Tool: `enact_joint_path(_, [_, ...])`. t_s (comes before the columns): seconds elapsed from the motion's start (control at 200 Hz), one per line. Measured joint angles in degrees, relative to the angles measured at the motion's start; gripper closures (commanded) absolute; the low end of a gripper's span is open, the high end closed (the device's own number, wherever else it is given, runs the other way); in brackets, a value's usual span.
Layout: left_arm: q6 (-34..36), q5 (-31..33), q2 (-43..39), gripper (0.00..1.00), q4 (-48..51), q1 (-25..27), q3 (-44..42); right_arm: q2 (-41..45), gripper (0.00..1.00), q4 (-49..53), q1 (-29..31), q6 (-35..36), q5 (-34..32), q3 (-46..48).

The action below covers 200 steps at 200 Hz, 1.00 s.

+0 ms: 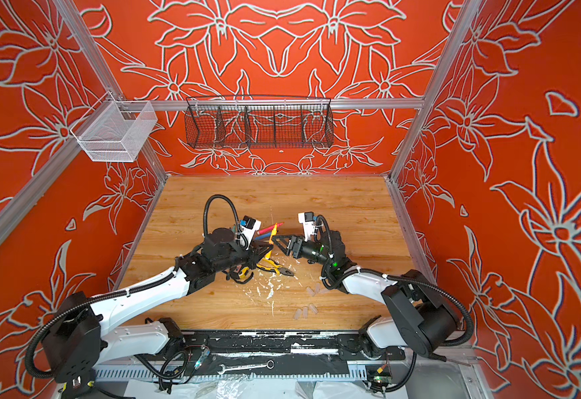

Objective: Insert the pens into the pen caps

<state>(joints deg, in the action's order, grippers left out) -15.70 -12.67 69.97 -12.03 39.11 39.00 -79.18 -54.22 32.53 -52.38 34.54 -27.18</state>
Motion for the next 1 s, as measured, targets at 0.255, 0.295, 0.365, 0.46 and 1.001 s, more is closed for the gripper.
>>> enact_joint_path(0.255, [1.8,-0.4,1.1,1.00,1.4,1.1,0.7,-1.5,0.49,0.0,1.0,1.2,0.0,-0.8])
enact_joint_path(0.295, [2.3,-0.4,1.1,1.00,1.5,1.8,0.7,-2.3,0.53,0.0,1.0,1.3,0.0,-1.2])
enact_joint_path(0.365, [3.0,-0.4,1.0,1.00,1.9,2.9,0.7,-3.1,0.56,0.2,1.0,1.1,0.0,-1.3])
enact_joint_path(0.46, [3.4,-0.2,0.9,1.00,2.3,3.5,0.7,-3.3,0.64,0.8,1.0,1.2,-0.1,-1.3])
enact_joint_path(1.001, [4.2,2.0,1.4,1.00,2.9,3.8,1.9,3.3,0.90,8.8,1.4,4.4,-3.7,-1.4])
